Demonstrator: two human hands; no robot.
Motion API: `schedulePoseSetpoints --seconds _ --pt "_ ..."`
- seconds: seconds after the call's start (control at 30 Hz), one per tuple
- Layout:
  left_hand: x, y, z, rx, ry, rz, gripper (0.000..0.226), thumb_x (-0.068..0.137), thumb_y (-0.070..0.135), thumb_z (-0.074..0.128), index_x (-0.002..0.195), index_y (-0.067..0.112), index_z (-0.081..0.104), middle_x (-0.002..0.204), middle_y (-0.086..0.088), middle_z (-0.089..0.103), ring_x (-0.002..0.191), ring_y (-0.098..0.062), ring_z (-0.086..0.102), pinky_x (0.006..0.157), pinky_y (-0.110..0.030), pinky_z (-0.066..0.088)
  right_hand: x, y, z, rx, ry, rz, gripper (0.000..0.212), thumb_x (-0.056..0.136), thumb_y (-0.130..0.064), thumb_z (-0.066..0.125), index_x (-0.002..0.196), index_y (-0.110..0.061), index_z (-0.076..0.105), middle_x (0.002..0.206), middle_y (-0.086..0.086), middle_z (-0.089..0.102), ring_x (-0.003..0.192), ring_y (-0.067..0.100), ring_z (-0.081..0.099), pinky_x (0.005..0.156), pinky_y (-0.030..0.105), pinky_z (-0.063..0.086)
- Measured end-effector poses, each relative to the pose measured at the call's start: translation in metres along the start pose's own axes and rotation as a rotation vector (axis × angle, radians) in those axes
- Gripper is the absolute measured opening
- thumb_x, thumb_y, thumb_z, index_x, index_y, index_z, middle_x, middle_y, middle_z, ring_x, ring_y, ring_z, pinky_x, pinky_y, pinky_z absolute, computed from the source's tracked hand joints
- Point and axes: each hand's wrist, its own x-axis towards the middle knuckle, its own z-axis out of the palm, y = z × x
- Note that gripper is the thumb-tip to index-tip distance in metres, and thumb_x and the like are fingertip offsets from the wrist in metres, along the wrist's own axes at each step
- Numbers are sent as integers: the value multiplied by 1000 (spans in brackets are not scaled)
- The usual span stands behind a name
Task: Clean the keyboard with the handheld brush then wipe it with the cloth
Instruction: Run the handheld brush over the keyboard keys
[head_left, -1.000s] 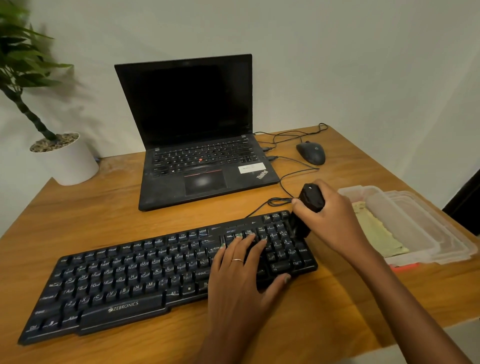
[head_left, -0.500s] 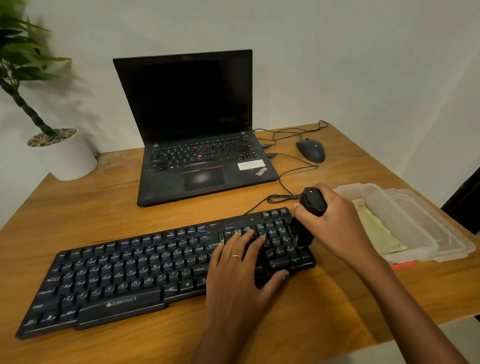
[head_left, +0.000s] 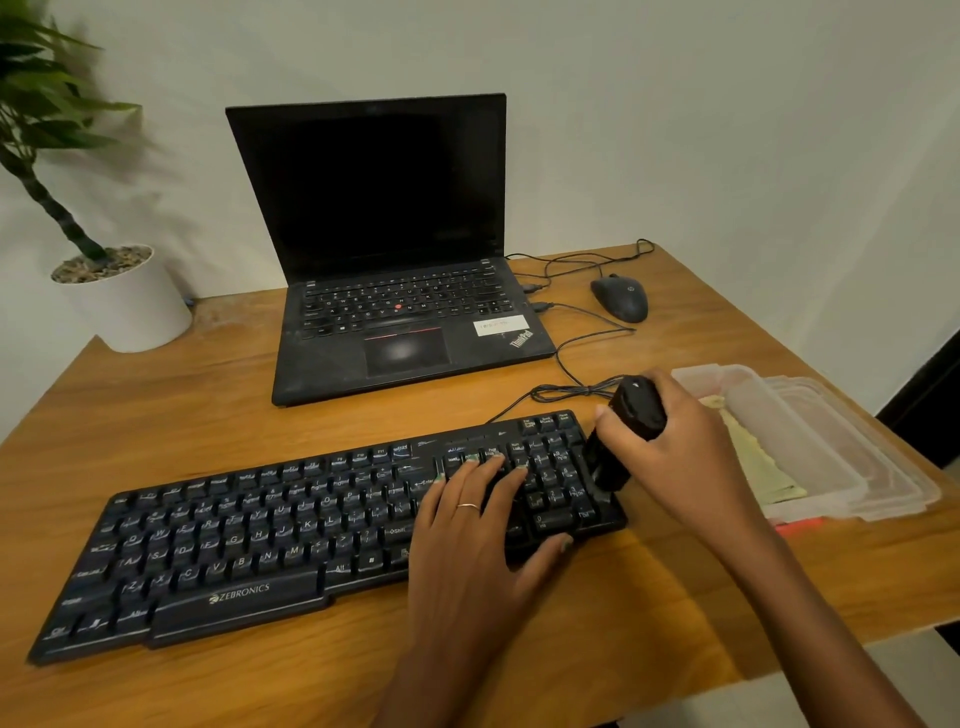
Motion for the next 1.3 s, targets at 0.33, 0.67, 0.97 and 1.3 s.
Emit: schedulePoseSetpoints --seconds 0.33,0.67,0.97,1.3 --pt "0 0 0 -9 6 1 66 84 74 36 126 26 56 129 2 59 121 -17 52 104 -42 32 -2 -1 -7 -58 -148 30 25 81 -36 62 87 -12 56 75 5 62 72 22 60 64 41 52" --pt "0 1 -1 -13 1 3 67 85 73 36 125 25 58 128 2 59 120 -18 54 102 -43 38 17 0 -7 -4 -261 30 25 81 -34 65 91 -12 58 79 6 64 73 22 62 63 42 53" --pt "1 1 -2 3 -15 -4 67 85 74 34 126 26 57 129 4 59 119 -17 55 102 -42 37 46 6 8 -18 -130 50 24 82 -32 64 86 -9 56 75 5 61 74 23 61 65 41 54" --pt "1 1 -2 18 -32 -3 67 86 75 29 126 28 57 129 5 59 119 -16 55 102 -41 36 61 5 25 -115 -55 -55 25 85 -35 61 88 -12 53 73 3 59 70 23 58 60 35 47"
